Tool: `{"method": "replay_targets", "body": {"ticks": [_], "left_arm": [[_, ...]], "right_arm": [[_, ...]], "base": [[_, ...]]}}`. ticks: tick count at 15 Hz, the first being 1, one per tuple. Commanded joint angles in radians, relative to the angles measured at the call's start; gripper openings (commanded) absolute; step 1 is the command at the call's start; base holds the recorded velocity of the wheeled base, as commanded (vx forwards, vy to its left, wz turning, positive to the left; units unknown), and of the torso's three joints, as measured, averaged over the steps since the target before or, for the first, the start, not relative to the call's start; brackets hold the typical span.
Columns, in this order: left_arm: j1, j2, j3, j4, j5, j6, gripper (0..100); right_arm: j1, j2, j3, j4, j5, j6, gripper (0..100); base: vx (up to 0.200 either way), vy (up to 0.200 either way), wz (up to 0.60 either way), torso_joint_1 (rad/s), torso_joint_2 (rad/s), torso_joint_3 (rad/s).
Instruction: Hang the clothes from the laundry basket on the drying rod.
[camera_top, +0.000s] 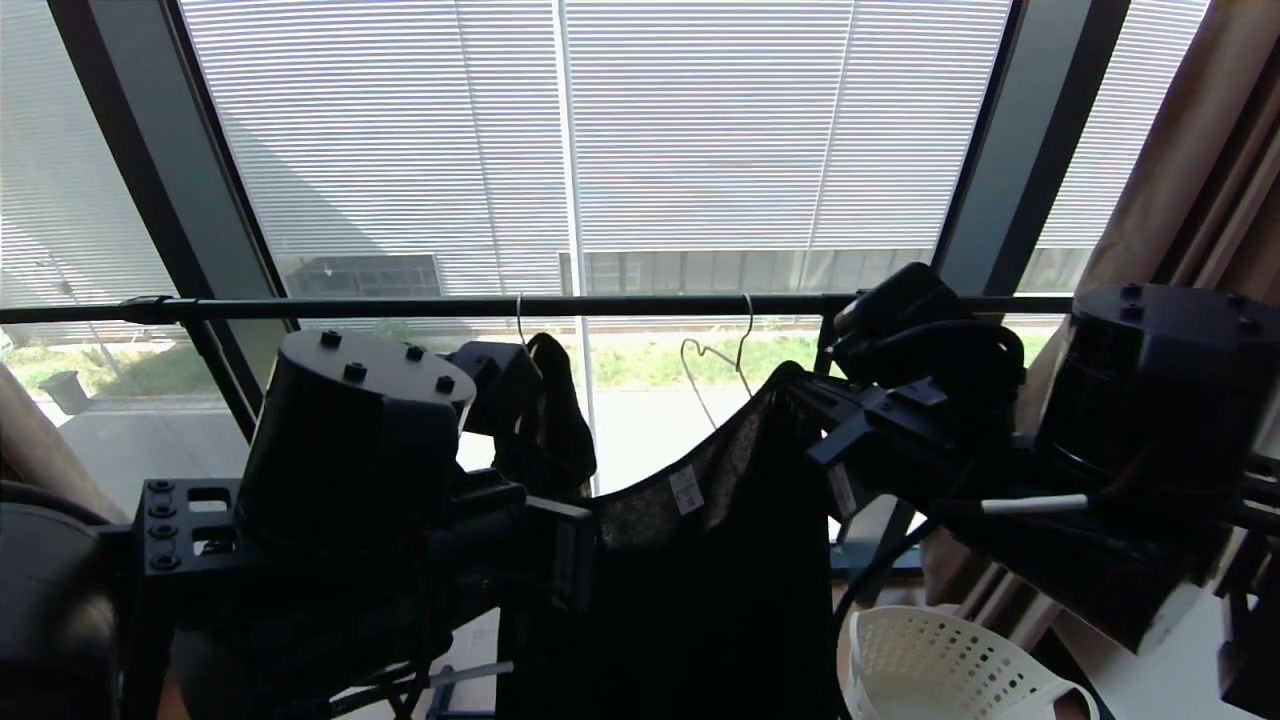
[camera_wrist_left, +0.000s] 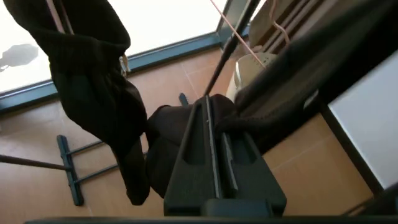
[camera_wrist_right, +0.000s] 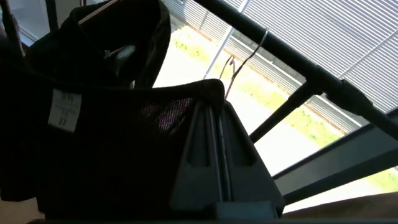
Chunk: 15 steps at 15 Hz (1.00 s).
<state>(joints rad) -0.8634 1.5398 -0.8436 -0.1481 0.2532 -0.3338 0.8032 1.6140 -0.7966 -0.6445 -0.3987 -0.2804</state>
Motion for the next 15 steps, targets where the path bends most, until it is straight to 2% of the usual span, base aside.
{"method": "replay_targets", "body": {"ticks": [1, 4, 5, 8, 10, 15], "left_arm": [[-0.080, -0.029, 0.035, 0.001, 0.000, -0.025, 0], [-0.164, 0.006, 0.026, -0.007, -0.003, -0.028, 0], [-0.174, 0.014, 0.015, -0.011, -0.005, -0.031, 0], [-0.189, 0.045, -0.051, -0.024, -0.008, -0.083, 0], [-0.189, 0.057, -0.078, -0.024, -0.011, -0.114, 0], [-0.166, 0.059, -0.054, -0.024, -0.002, -0.151, 0]], "right_arm": [[-0.010, 0.176, -0.144, -0.004, -0.025, 0.018, 0], [-0.009, 0.273, -0.309, -0.001, -0.025, 0.061, 0], [-0.009, 0.280, -0.323, -0.001, -0.025, 0.064, 0], [0.002, 0.285, -0.320, -0.003, -0.012, 0.083, 0], [0.016, 0.282, -0.316, -0.001, -0.009, 0.125, 0], [0.025, 0.245, -0.271, -0.001, 0.021, 0.170, 0]], "base": [[0.000, 0.000, 0.00, 0.000, 0.00, 0.000], [0.000, 0.000, 0.00, 0.000, 0.00, 0.000], [0.000, 0.000, 0.00, 0.000, 0.00, 0.000], [0.000, 0.000, 0.00, 0.000, 0.00, 0.000], [0.000, 0.000, 0.00, 0.000, 0.00, 0.000], [0.000, 0.000, 0.00, 0.000, 0.00, 0.000]]}}
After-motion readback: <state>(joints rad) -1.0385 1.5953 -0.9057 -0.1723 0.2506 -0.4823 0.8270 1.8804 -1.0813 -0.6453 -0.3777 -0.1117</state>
